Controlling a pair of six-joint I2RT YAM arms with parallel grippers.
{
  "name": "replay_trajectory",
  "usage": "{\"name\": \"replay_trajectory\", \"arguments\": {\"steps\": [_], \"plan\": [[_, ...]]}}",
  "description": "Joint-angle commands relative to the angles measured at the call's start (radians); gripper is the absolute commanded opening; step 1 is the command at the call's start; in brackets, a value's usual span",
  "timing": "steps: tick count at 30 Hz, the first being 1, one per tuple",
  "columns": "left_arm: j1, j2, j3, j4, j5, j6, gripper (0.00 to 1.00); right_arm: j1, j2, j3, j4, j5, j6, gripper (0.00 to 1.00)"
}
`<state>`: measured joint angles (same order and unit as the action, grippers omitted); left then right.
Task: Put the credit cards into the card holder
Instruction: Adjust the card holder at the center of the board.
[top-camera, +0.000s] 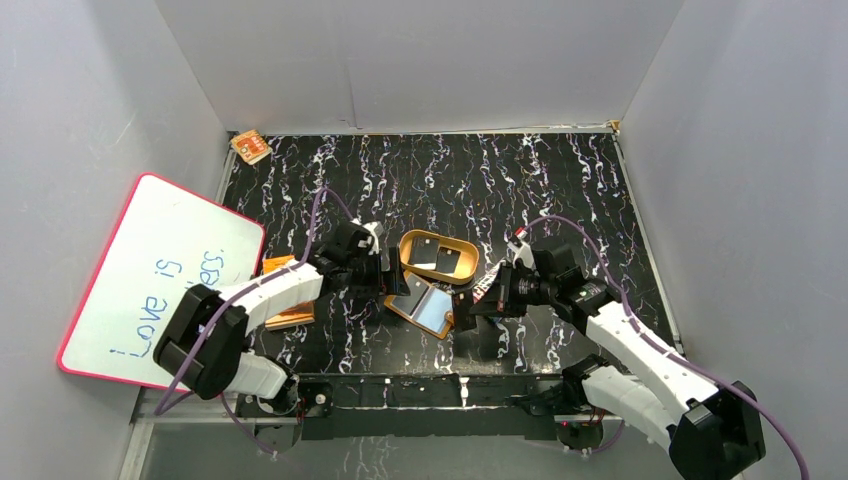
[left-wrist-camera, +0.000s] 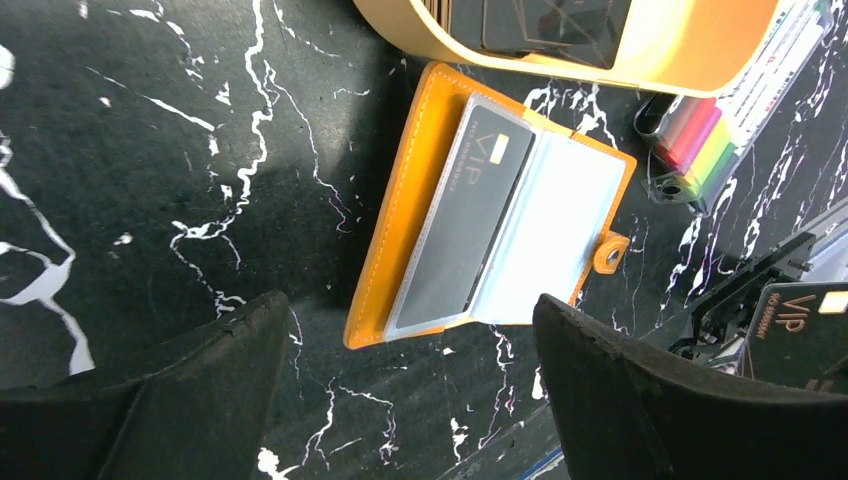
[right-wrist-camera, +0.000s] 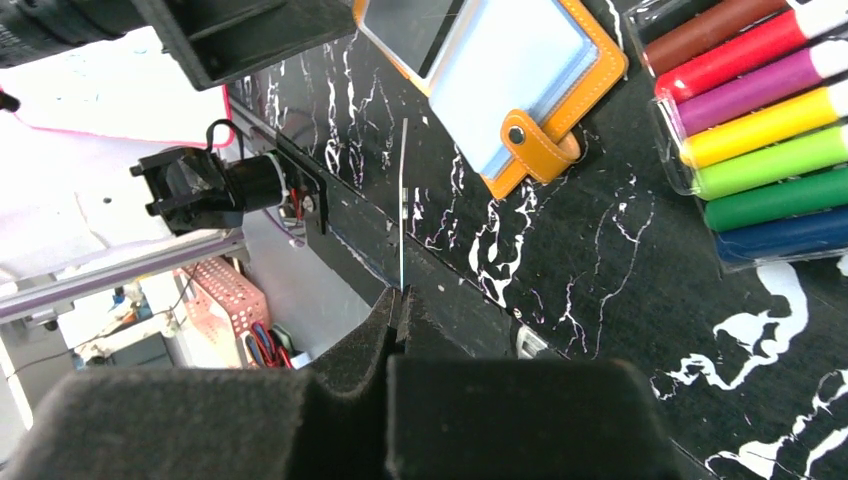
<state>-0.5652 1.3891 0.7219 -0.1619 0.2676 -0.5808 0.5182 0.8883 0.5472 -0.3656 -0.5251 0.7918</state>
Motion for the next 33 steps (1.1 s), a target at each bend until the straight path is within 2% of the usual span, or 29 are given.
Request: {"name": "replay_trajectory", "arguments": {"steps": [1,6,9,14,25,33], "plan": [[-0.001,0.048,-0.037,0.1,0.08,-0.032,0.86,0.007,-0.007,-0.033,0.109,-0.073,0.036,0.0],[-0.001,0.101,-0.066,0.137,0.07,-0.071,0.8,0.011,0.002,-0.051,0.133,-0.072,0.046,0.0],[-0.001,0.094,-0.097,0.17,0.075,-0.101,0.72,0.015,0.006,-0.057,0.144,-0.069,0.05,0.0],[-0.004,0.035,-0.176,0.227,0.075,-0.176,0.44,0.033,0.031,-0.061,0.163,-0.053,0.057,0.0],[-0.039,-0.201,-0.337,0.245,-0.018,-0.37,0.0,0.164,0.137,-0.044,0.207,0.101,0.12,0.0],[-0.066,-0.321,-0.378,0.17,-0.101,-0.427,0.0,0.17,0.164,-0.072,0.225,0.141,0.144,0.0]]}}
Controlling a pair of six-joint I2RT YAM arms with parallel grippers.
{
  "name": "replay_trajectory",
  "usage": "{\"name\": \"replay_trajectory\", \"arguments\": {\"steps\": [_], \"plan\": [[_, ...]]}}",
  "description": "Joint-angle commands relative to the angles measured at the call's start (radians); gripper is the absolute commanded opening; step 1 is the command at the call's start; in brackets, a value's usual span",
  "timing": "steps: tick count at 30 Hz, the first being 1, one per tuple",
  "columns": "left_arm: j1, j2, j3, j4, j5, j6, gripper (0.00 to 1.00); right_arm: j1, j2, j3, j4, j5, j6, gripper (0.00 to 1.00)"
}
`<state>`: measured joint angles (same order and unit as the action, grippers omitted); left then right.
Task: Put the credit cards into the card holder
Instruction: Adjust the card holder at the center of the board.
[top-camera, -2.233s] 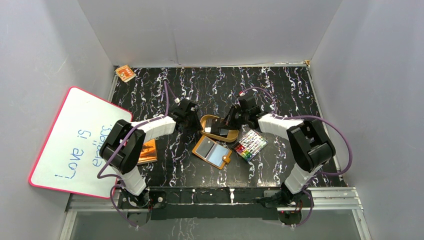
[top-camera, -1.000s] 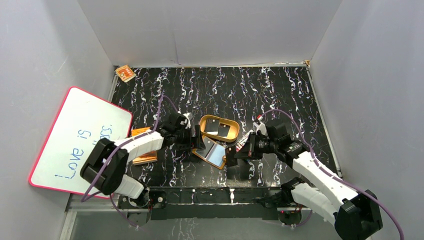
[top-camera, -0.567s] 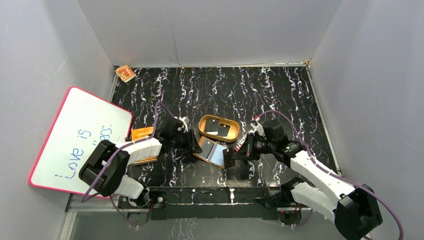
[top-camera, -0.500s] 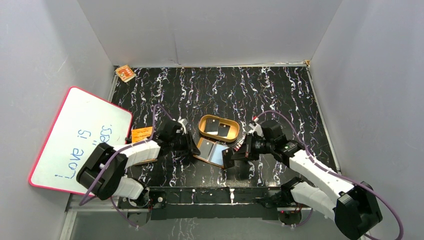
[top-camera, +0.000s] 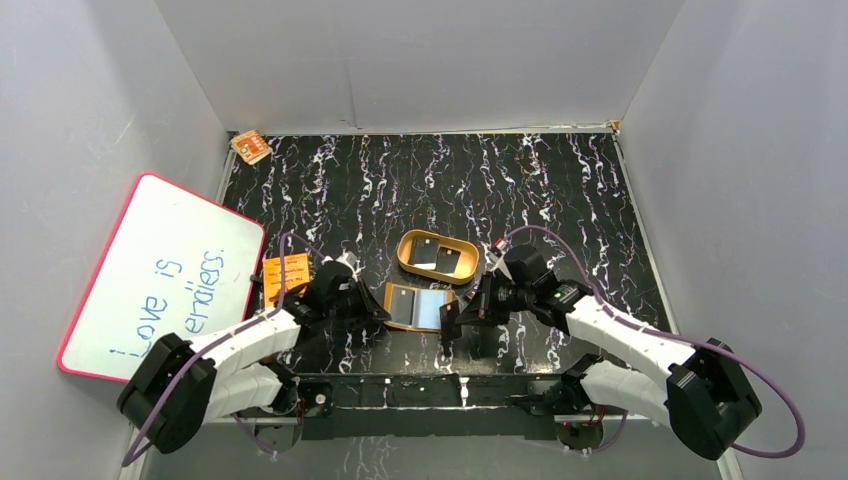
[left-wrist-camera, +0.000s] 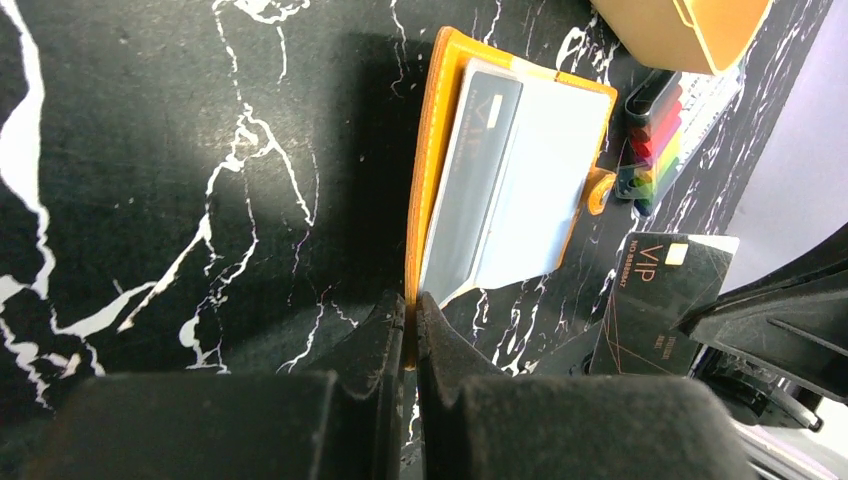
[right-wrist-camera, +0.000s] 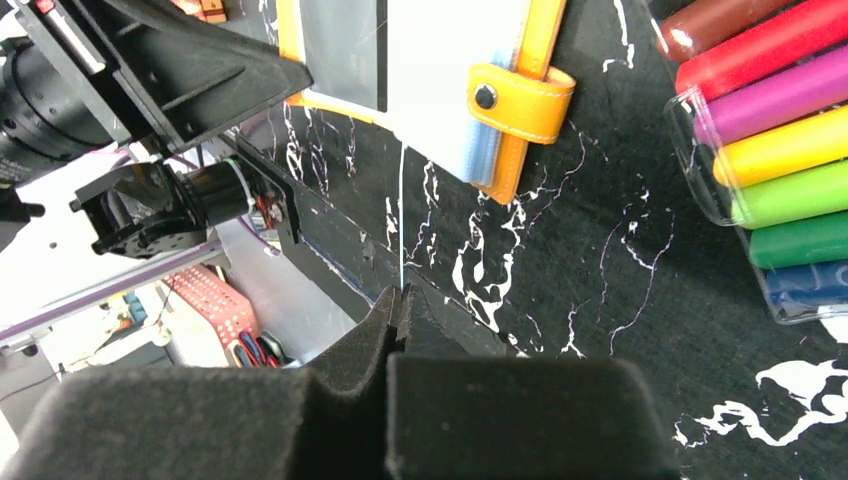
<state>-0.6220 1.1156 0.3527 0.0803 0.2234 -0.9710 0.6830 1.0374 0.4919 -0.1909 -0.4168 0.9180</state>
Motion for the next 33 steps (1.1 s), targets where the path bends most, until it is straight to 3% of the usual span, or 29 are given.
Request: {"name": "replay_trajectory", "arguments": {"steps": [1,17,23,33], "plan": [[-0.01,-0.051,-0.008,-0.074,-0.063,-0.041,0.0,0.005,0.024,-0.018,0.053,0.034,0.019,0.0],[-0.04,-0.042,0.009,-0.122,-0.104,-0.062,0.0,0.006,0.133,-0.028,0.125,0.025,0.026,0.0],[-0.042,-0.046,0.025,-0.146,-0.119,-0.058,0.0,0.011,0.033,0.01,0.024,0.123,-0.003,0.0],[-0.041,-0.047,0.047,-0.168,-0.141,-0.059,0.0,0.03,0.13,0.029,0.103,-0.034,-0.039,0.0]]}}
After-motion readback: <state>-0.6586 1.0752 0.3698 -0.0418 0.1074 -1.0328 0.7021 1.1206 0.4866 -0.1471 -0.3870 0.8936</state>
